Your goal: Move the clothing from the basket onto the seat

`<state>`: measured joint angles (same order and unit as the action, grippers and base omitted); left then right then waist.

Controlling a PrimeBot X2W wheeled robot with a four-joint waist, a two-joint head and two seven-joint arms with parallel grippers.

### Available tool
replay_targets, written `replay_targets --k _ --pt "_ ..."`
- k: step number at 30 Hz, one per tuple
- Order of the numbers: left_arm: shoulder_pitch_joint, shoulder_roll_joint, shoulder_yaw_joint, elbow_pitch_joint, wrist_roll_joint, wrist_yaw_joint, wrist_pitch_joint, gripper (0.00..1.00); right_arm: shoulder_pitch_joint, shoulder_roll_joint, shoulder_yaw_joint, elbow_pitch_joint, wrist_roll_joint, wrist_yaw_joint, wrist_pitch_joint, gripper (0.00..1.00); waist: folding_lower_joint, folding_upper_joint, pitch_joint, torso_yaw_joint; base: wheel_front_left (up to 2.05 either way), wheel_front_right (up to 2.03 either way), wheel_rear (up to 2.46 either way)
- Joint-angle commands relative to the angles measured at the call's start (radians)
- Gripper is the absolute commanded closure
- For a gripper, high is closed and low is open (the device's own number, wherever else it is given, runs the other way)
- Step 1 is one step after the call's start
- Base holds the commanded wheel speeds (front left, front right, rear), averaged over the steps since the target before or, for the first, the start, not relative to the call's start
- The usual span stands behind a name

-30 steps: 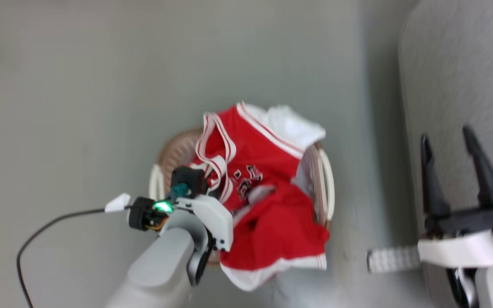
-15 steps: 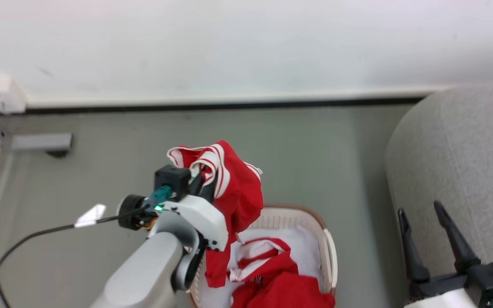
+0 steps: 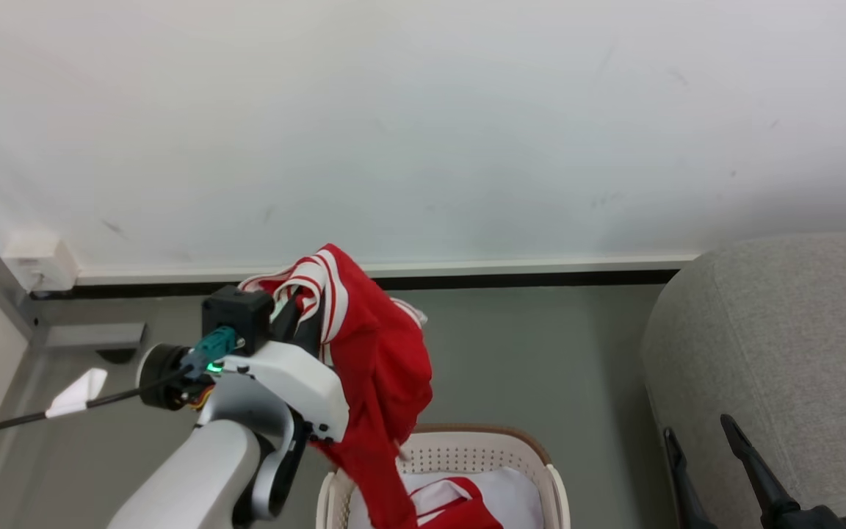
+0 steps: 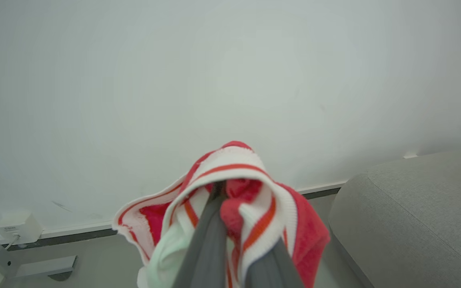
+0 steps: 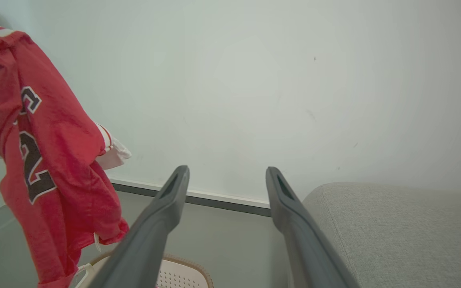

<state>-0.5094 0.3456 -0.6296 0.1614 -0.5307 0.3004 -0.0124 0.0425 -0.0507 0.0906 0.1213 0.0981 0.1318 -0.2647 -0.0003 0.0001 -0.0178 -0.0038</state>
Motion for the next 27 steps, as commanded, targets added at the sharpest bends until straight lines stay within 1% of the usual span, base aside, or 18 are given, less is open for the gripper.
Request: replay_targets --k 1,6,11,27 --pt "0.017 0.012 0.001 -0.018 -0.009 0.005 0.007 1.00 0.014 0.000 0.001 -0.002 0.002 -0.002 0.000 0.00 0.0003 -0.0001 -0.014 -0.004 0.00 0.00 0.00" --pt "0.029 0.035 -0.001 -0.081 -0.002 0.025 0.034 1.00 0.023 0.000 0.001 -0.008 -0.004 -0.002 0.000 0.00 0.0003 -0.0001 -0.026 -0.008 0.00 0.00 0.00" --pt "0.038 0.041 -0.003 -0.120 -0.004 0.034 0.045 1.00 0.027 0.000 0.000 -0.014 -0.006 -0.002 0.000 0.00 0.0003 -0.0001 -0.025 -0.006 0.00 0.00 0.00" --pt "0.033 0.043 -0.009 -0.149 0.000 0.049 0.051 1.00 0.018 0.000 0.022 -0.028 -0.017 -0.002 0.000 0.00 0.0003 -0.0001 -0.019 -0.003 0.00 0.00 0.00"
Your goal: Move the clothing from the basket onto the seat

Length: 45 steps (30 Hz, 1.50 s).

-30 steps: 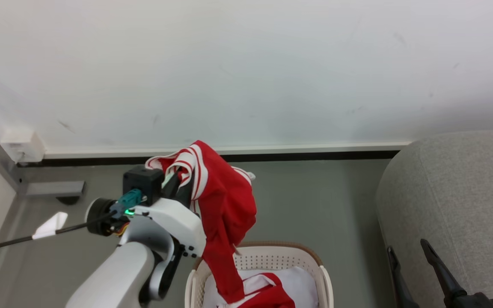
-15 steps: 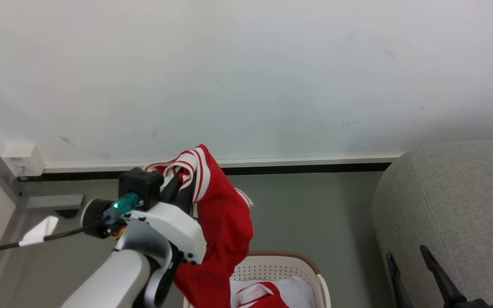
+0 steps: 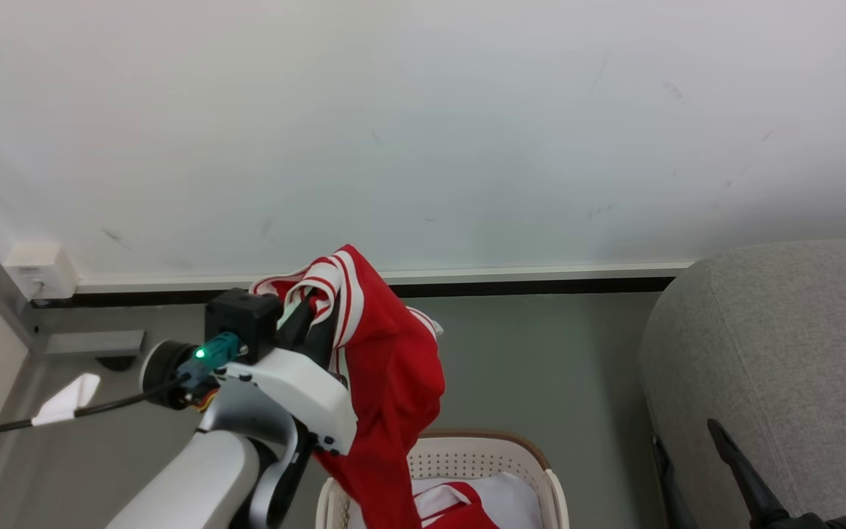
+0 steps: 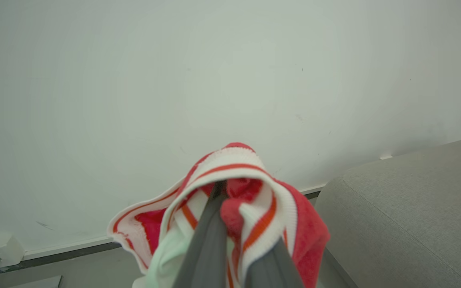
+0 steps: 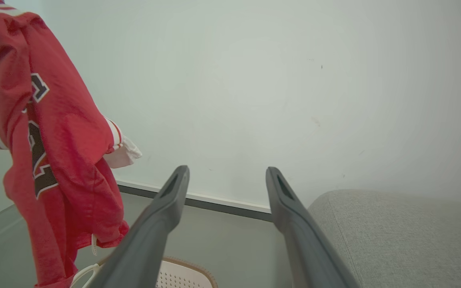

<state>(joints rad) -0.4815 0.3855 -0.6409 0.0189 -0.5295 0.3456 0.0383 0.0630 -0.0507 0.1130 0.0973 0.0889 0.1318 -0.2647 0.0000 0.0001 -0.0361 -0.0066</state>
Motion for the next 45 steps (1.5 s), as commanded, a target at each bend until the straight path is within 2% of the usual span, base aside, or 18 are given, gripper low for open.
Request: replay_targets --k 1,7,14,17,27,37,38,39,40,45 --pt "0.003 0.003 0.002 -0.007 -0.002 0.004 0.002 1.00 -0.003 0.000 0.003 -0.008 -0.009 -0.002 0.000 0.00 0.0000 -0.0001 -0.001 0.000 0.00 0.00 0.00" --pt "-0.011 0.003 -0.007 -0.017 0.004 0.002 0.008 1.00 -0.020 0.000 0.078 -0.038 -0.056 -0.002 0.000 0.00 0.0000 -0.0001 -0.001 0.004 0.00 0.00 0.00" --pt "-0.032 -0.006 -0.022 -0.033 0.013 0.002 0.020 1.00 -0.094 -0.001 0.300 -0.025 -0.082 -0.002 0.000 0.00 0.0000 -0.0001 0.004 0.017 0.00 0.00 0.00" --pt "-0.044 -0.013 -0.032 -0.034 0.018 -0.003 0.024 1.00 -0.148 -0.002 0.361 0.004 -0.073 -0.002 0.000 0.00 0.0000 -0.0001 0.007 0.028 0.00 0.00 0.00" --pt "-0.114 -0.076 -0.090 -0.040 0.036 -0.031 0.044 1.00 -0.347 -0.001 0.470 0.192 -0.061 -0.002 0.001 0.00 0.0000 -0.0001 0.021 0.096 0.00 0.00 0.00" --pt "-0.167 -0.150 -0.151 -0.029 0.044 -0.057 0.051 1.00 -0.505 -0.001 0.544 0.402 0.023 -0.002 0.000 0.00 0.0000 -0.0001 0.036 0.168 0.00 0.00 0.00" --pt "-0.167 -0.156 -0.155 -0.024 0.041 -0.060 0.049 1.00 -0.511 -0.001 0.556 0.425 0.043 -0.002 0.001 0.02 0.0000 -0.0001 0.036 0.172 0.00 0.00 0.00" --pt "-0.169 -0.160 -0.158 -0.019 0.039 -0.062 0.047 1.00 -0.518 -0.001 0.565 0.444 0.070 -0.002 0.000 0.62 0.0000 -0.0001 0.035 0.175 0.00 0.00 0.00" --pt "-0.170 -0.163 -0.160 -0.014 0.038 -0.064 0.045 1.00 -0.529 -0.001 0.572 0.461 0.092 -0.002 0.001 1.00 0.0000 -0.0001 0.034 0.178 0.00 0.00 0.00" --pt "-0.168 -0.161 -0.156 0.003 0.031 -0.060 0.035 1.00 -0.554 -0.001 0.607 0.495 0.163 -0.002 0.001 1.00 0.0000 -0.0001 0.032 0.182 0.00 0.00 0.00"
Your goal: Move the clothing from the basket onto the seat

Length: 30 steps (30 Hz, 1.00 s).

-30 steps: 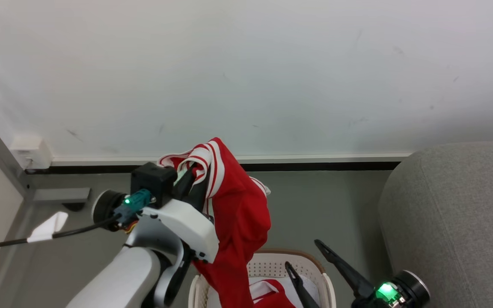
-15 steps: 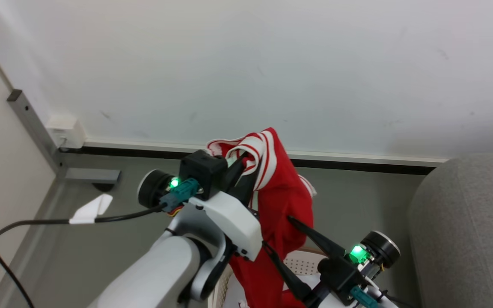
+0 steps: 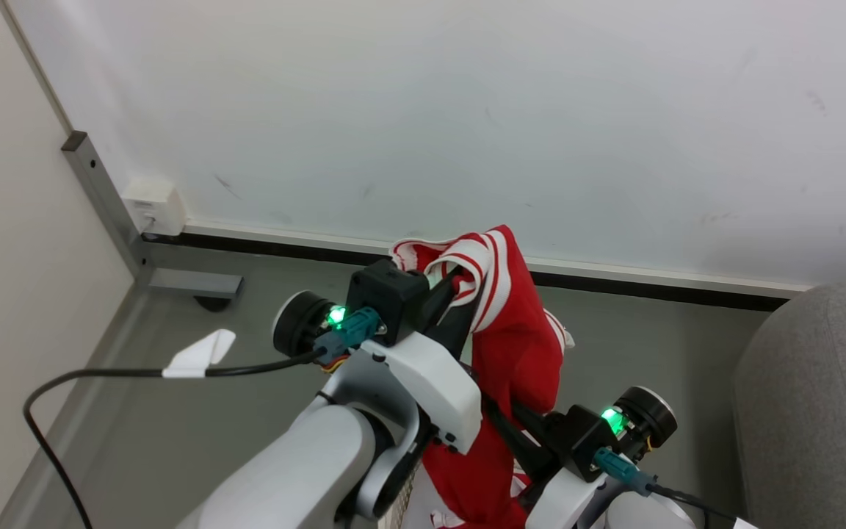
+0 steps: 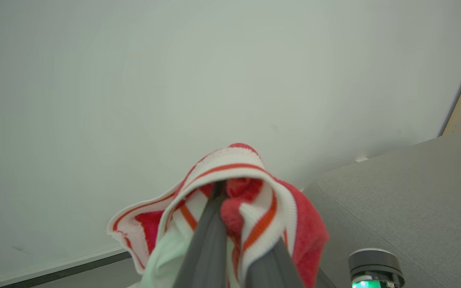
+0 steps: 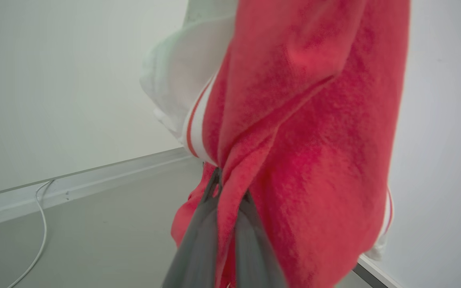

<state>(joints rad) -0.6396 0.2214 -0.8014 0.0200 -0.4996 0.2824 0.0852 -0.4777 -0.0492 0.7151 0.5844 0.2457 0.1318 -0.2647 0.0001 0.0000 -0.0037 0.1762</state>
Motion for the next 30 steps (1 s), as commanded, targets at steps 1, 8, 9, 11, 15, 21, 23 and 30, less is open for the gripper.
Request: replay_targets --k 1,8,9,11,15,21,23,30 --pt "-0.007 0.006 0.007 0.004 0.000 0.005 -0.014 1.00 -0.015 -0.002 0.010 0.012 0.014 -0.002 0.001 1.00 -0.0001 0.0000 -0.001 -0.003 0.00 0.00 0.00" --pt "0.009 0.023 0.019 0.012 -0.007 0.016 -0.022 1.00 -0.031 -0.002 0.016 0.022 0.030 -0.002 0.001 1.00 -0.0001 0.0000 -0.001 -0.020 0.00 0.00 0.00" --pt "0.010 0.024 0.020 0.012 -0.008 0.015 -0.023 1.00 -0.032 -0.002 0.016 0.023 0.030 -0.002 0.001 1.00 -0.0001 0.0000 -0.001 -0.022 0.00 0.00 0.00" --pt "0.011 0.025 0.020 0.012 -0.009 0.017 -0.024 1.00 -0.033 -0.002 0.012 0.022 0.033 -0.002 0.001 1.00 -0.0001 0.0000 -0.001 -0.025 0.00 0.00 0.00" --pt "0.009 0.027 0.020 0.016 -0.010 0.019 -0.027 1.00 -0.037 -0.002 0.010 0.018 0.037 -0.002 0.001 1.00 -0.0001 0.0000 -0.001 -0.028 0.00 0.00 0.00" --pt "0.014 0.029 0.019 0.022 -0.004 0.031 -0.032 0.00 -0.030 -0.002 -0.007 0.000 0.047 -0.002 0.001 1.00 -0.0001 0.0000 -0.001 -0.033 0.00 0.00 0.00" --pt "0.016 0.031 0.021 0.023 -0.002 0.034 -0.033 0.00 -0.028 -0.002 -0.011 -0.003 0.047 -0.002 0.001 1.00 -0.0001 0.0000 -0.001 -0.037 0.00 0.00 0.00" --pt "0.020 0.035 0.028 0.020 -0.007 0.047 -0.035 0.00 -0.021 -0.002 -0.032 0.000 0.057 -0.002 0.001 1.00 -0.0001 0.0000 0.003 -0.065 0.00 0.00 0.00"
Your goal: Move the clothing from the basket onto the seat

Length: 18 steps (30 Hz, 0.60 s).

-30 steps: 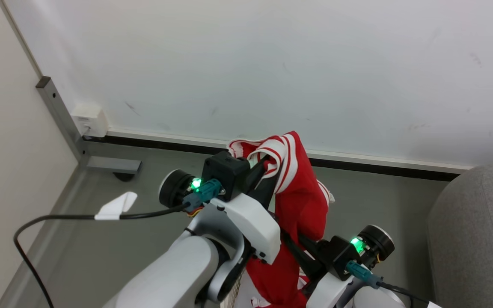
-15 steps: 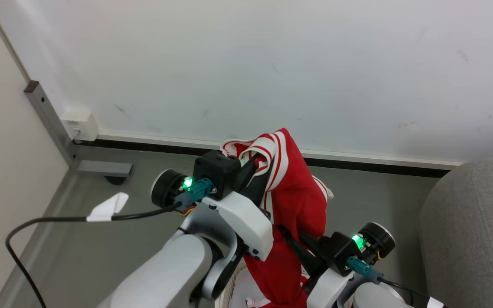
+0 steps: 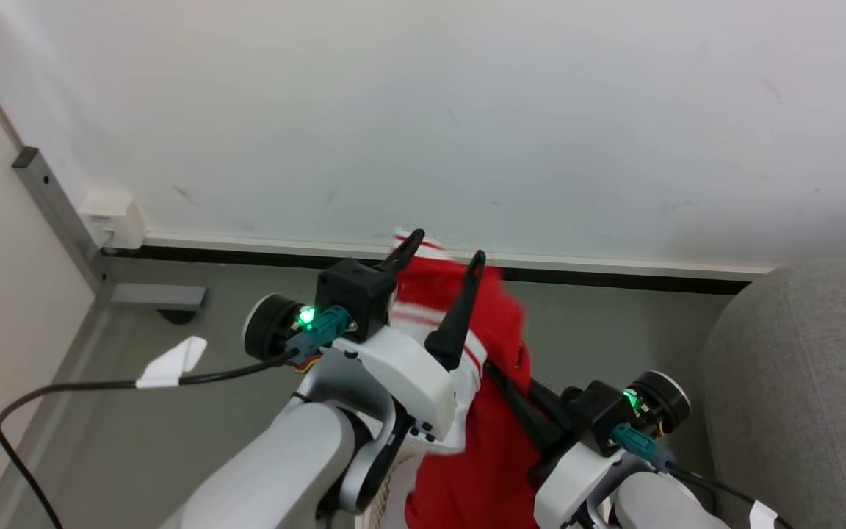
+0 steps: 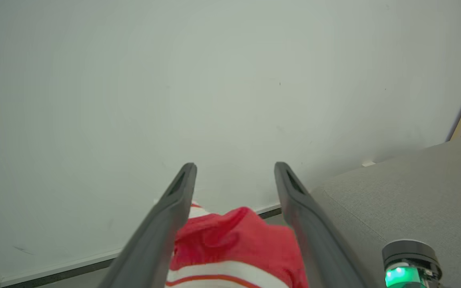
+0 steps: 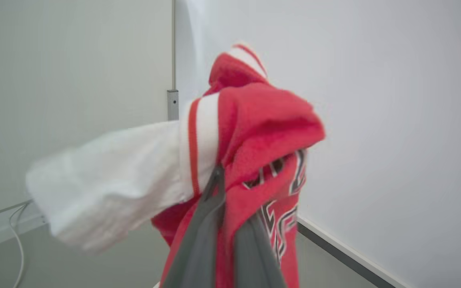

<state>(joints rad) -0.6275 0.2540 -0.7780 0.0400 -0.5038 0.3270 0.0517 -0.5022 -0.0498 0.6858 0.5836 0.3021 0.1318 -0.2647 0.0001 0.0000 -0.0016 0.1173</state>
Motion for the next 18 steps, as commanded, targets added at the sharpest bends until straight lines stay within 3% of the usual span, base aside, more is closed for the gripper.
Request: replay_targets --k 1,8,18 --pt "0.008 0.003 0.005 -0.002 -0.003 0.006 -0.003 0.00 0.001 -0.001 -0.006 0.003 -0.002 -0.002 0.001 1.00 -0.0001 0.0000 0.004 -0.014 0.00 0.00 0.00" --pt "0.011 0.016 0.012 -0.019 0.000 0.018 -0.005 0.00 -0.018 -0.002 -0.084 -0.016 -0.041 -0.002 0.000 1.00 -0.0001 0.0000 0.039 -0.105 0.00 0.00 0.00" --pt "0.034 0.043 0.013 -0.036 -0.009 0.023 -0.003 0.00 -0.016 -0.001 -0.240 -0.121 -0.166 -0.002 0.000 1.00 -0.0001 0.0000 0.096 -0.353 0.00 0.00 0.00"
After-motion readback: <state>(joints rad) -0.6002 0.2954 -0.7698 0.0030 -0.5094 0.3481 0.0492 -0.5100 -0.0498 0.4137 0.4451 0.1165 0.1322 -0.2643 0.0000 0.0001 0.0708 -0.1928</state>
